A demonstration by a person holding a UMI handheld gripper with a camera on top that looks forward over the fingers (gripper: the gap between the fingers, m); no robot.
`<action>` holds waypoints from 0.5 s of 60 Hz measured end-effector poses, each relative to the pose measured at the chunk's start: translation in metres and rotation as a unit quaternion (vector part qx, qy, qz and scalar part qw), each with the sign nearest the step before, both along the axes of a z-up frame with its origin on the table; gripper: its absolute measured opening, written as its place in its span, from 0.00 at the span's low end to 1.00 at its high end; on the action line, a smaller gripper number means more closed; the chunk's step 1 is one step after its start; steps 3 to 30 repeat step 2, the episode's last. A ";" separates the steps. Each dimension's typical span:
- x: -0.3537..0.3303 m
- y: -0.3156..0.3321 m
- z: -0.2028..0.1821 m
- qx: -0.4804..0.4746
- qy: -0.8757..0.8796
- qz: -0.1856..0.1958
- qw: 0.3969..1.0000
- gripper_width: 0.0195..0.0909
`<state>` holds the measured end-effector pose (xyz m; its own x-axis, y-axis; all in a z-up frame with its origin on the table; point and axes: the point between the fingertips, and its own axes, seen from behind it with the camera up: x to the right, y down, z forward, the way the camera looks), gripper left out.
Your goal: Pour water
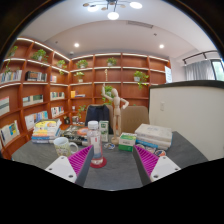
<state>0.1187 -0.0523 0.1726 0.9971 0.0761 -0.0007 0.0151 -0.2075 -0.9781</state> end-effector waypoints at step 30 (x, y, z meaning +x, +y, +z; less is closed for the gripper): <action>0.000 0.001 0.000 0.000 0.001 0.000 1.000 0.88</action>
